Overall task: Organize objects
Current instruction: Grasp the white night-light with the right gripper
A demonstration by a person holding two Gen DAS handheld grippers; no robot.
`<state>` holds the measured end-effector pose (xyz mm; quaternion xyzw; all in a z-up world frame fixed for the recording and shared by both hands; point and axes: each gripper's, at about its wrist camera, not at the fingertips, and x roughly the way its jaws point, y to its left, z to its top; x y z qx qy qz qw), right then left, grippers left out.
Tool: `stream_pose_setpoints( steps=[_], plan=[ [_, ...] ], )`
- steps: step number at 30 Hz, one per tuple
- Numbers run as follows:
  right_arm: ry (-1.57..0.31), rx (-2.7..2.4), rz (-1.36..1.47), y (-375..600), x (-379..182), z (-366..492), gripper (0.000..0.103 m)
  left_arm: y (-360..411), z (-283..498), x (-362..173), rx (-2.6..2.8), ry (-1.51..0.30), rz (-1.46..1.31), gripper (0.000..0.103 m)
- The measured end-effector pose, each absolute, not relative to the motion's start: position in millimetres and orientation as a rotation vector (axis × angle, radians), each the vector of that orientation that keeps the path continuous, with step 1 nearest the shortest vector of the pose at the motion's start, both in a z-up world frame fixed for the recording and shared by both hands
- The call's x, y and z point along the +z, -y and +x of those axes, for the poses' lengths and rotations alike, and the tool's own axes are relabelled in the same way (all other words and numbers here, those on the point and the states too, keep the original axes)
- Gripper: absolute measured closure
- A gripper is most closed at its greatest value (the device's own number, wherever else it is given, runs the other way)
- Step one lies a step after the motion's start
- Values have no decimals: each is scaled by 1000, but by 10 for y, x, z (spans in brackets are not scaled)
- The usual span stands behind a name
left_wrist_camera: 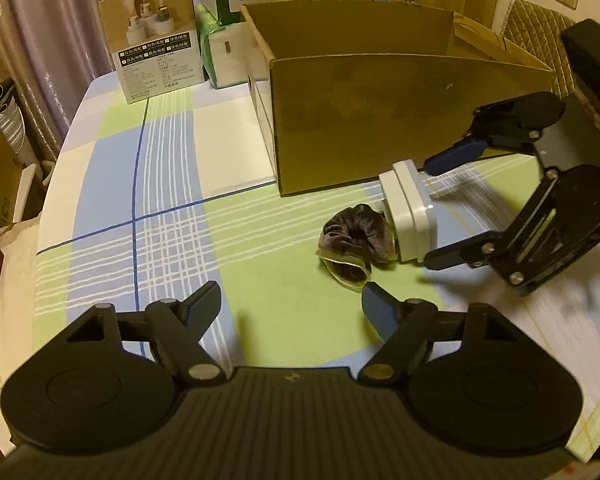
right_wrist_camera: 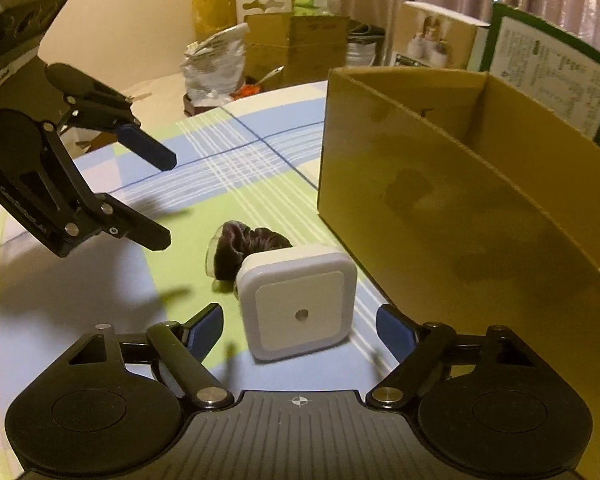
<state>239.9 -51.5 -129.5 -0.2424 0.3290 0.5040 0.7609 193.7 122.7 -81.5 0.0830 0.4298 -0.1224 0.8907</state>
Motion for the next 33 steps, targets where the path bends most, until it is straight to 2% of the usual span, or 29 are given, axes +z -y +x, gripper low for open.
stream_pose_setpoints(
  steps=[5, 9, 16, 27, 30, 33],
  plan=[
    [-727, 1127, -533, 456, -1368, 2518, 30, -1255, 1949, -849, -255, -894, 177, 29],
    [-730, 1160, -548, 437, -1382, 2530, 40, -1265, 1961, -860, -259, -891, 161, 29],
    [-740, 1062, -498, 587, -1304, 2423, 41, -1159, 2017, -891, -283, -893, 165, 29],
    [-817, 670, -251, 1276, -1170, 2194, 41, -833, 2283, -995, -195, -935, 43, 25],
    [-826, 648, -229, 1381, -1112, 2112, 41, -794, 2347, -1032, -140, -954, -19, 29],
    [-832, 635, -223, 1446, -1107, 2071, 41, -748, 2372, -1044, -103, -954, -50, 37]
  ],
)
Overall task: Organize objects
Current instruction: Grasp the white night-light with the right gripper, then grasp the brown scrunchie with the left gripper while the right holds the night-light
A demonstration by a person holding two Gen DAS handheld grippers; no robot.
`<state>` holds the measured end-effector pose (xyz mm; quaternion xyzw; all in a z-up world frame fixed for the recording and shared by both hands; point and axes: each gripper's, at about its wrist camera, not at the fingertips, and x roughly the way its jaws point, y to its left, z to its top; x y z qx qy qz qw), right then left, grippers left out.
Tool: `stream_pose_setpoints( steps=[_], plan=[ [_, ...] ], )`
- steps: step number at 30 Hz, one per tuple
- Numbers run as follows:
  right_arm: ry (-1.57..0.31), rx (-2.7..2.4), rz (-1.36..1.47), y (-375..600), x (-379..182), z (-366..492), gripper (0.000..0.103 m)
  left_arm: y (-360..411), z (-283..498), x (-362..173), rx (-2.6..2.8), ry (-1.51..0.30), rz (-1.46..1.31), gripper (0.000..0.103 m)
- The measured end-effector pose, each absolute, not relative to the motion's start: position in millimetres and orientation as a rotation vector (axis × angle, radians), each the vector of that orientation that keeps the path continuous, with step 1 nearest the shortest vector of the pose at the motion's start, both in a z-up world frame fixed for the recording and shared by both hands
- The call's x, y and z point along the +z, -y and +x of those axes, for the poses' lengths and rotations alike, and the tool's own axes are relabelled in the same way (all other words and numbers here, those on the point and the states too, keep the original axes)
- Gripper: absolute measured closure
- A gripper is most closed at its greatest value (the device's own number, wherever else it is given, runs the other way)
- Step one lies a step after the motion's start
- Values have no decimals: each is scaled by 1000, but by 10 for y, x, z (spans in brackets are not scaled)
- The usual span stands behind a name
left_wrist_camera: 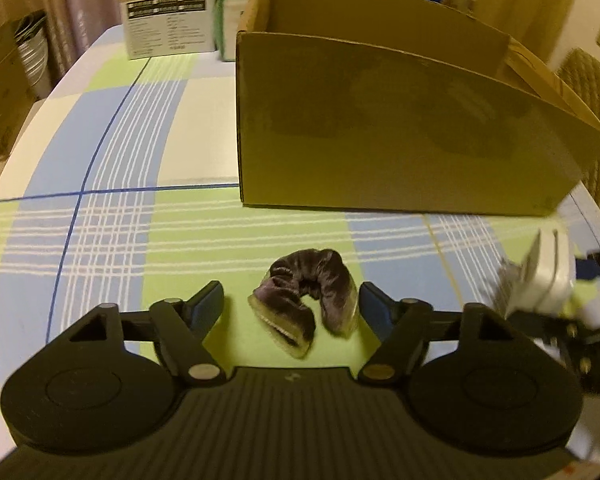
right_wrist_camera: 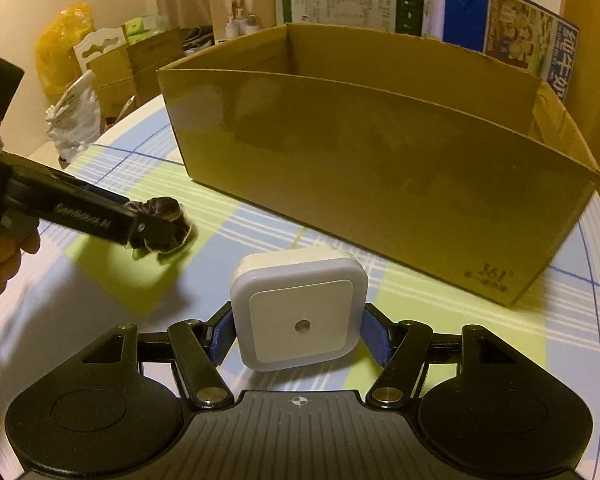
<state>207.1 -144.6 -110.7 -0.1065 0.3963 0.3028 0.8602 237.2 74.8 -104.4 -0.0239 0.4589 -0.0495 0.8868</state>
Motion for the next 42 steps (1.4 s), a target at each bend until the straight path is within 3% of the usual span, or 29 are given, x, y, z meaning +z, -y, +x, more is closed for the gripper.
stream_pose_setpoints(
  steps=[8, 10, 31, 42],
  plan=[
    [-842, 621, -207, 1478, -1106, 2030, 41, -687, 2375, -1081, -90, -972, -52, 74],
    [-840, 610, -200, 1509, -1069, 2015, 41, -673, 2347, -1051, -93, -973, -40, 78],
    [-771, 485, -81, 2173, -121, 1344, 41, -119, 1274, 70, -131, -847, 15, 80],
    [-721, 478, -56, 2352, 251, 1024, 41, 92, 901, 360, -144, -807, 38, 80]
  ],
)
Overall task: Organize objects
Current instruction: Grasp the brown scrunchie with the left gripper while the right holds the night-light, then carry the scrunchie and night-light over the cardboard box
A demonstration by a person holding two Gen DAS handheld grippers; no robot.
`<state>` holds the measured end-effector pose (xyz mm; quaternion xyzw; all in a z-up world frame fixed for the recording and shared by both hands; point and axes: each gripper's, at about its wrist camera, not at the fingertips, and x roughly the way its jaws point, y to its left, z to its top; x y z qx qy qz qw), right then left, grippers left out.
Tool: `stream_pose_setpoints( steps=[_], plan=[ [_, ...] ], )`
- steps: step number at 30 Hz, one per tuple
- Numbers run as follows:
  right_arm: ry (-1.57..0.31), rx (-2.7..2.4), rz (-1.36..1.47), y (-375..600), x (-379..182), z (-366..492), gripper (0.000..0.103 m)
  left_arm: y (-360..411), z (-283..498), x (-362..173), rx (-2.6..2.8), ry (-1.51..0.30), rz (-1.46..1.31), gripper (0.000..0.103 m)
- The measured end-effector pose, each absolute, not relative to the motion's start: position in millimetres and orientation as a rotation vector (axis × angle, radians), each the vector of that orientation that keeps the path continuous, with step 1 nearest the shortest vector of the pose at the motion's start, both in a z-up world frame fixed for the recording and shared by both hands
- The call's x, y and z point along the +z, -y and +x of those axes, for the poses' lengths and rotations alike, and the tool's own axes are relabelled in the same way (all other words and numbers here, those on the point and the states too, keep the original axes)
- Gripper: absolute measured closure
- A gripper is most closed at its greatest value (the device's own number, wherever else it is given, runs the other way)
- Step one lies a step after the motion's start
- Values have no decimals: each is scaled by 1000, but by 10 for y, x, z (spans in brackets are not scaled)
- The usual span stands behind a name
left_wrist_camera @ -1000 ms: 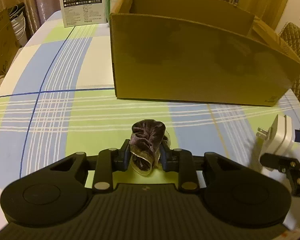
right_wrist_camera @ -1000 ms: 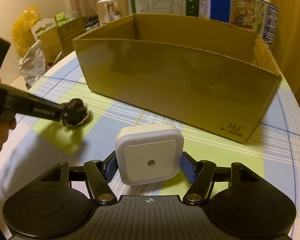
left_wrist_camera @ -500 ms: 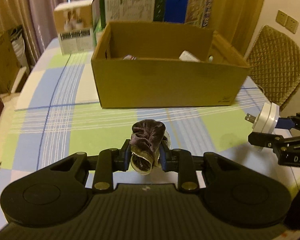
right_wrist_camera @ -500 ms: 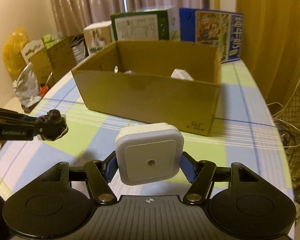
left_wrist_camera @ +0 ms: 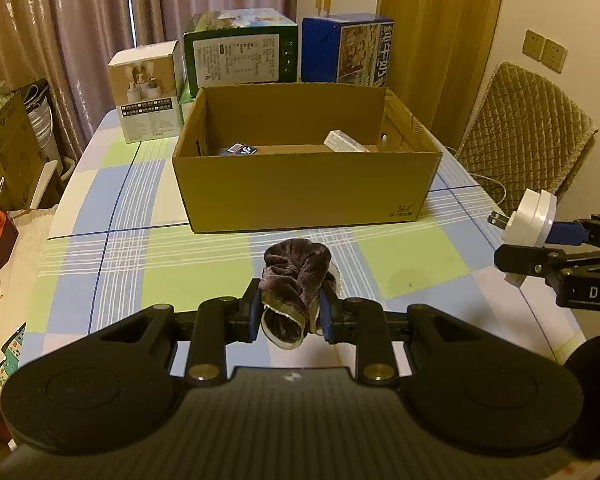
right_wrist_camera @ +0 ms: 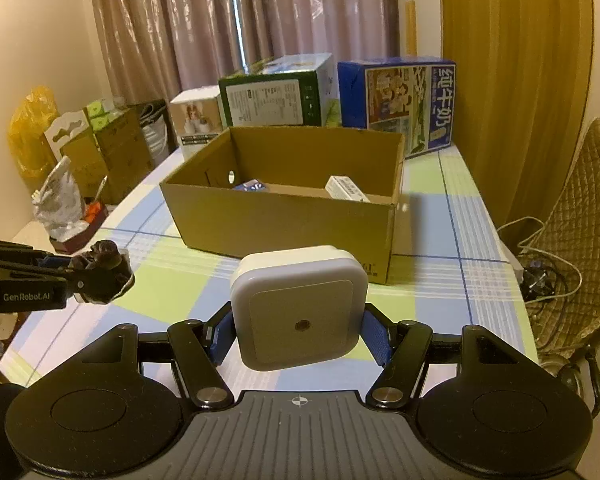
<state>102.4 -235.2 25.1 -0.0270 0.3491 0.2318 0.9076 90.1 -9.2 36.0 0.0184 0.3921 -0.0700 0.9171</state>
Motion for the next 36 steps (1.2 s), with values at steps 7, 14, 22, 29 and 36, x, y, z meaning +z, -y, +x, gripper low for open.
stream_pose_setpoints(
  steps=[7, 14, 22, 29, 36],
  plan=[
    [-705, 483, -56, 2361, 331, 932, 41, 135, 793, 434, -152, -796, 54, 80],
    [-705, 483, -54, 2366, 335, 917, 41, 154, 774, 468, -163, -790, 55, 80],
    [-701, 495, -68, 2409, 521, 1125, 41, 131, 1016, 628, -207, -787, 83, 80],
    [-684, 511, -117, 2380, 886, 1671, 41, 43, 1493, 1002, -242, -765, 112, 80],
    [-698, 528, -152, 2201, 1194, 2315, 41, 23, 2127, 1351, -257, -762, 130, 80]
  ],
)
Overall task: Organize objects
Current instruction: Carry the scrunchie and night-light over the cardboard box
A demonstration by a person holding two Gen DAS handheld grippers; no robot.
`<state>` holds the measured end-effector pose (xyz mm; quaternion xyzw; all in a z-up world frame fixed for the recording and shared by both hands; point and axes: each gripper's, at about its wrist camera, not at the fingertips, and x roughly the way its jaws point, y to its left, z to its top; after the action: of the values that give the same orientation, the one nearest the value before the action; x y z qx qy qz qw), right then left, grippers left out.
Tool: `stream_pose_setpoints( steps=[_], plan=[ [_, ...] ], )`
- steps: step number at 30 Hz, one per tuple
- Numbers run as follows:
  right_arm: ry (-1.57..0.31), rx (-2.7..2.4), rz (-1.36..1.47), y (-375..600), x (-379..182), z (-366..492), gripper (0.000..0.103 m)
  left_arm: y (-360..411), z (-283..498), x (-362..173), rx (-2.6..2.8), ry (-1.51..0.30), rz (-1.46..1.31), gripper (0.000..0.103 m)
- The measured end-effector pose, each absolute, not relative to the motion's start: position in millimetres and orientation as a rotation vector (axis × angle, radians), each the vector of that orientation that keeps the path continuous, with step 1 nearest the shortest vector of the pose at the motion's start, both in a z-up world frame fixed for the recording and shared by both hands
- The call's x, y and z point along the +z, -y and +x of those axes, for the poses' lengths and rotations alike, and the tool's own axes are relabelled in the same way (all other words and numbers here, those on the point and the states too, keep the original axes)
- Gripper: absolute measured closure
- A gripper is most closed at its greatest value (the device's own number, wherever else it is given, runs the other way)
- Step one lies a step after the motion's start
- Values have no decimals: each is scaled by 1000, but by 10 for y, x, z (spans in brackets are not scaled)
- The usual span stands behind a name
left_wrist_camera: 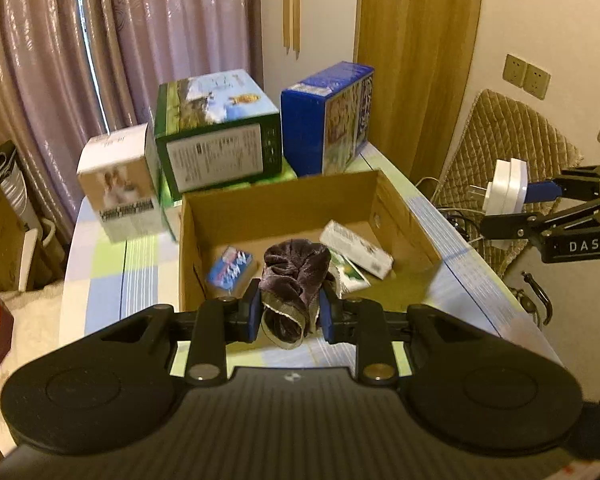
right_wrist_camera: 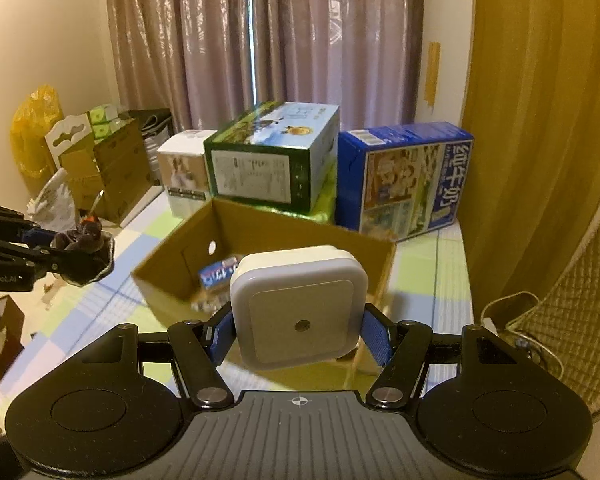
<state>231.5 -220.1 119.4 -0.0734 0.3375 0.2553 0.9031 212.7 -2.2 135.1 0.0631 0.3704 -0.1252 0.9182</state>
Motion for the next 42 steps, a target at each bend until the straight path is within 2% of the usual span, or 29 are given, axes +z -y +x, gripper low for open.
stream_pose_setpoints(
  steps=[7, 15, 39, 42],
  plan=[
    [-799, 534, -139, 2018, 1244, 2967, 41, 25, 2780, 1295, -247, -836, 100, 80],
    [-896, 513, -77, 1864, 1060, 3449, 41, 12, 3276, 1052, -219, -913, 55, 80],
    [-982, 493, -74, 1706, 510, 3833, 41, -20, 3779, 538, -187, -987, 35, 78],
    [-990, 491, -69, 1714, 455, 3861, 41, -6, 3823, 518, -194, -976, 25, 72]
  ],
)
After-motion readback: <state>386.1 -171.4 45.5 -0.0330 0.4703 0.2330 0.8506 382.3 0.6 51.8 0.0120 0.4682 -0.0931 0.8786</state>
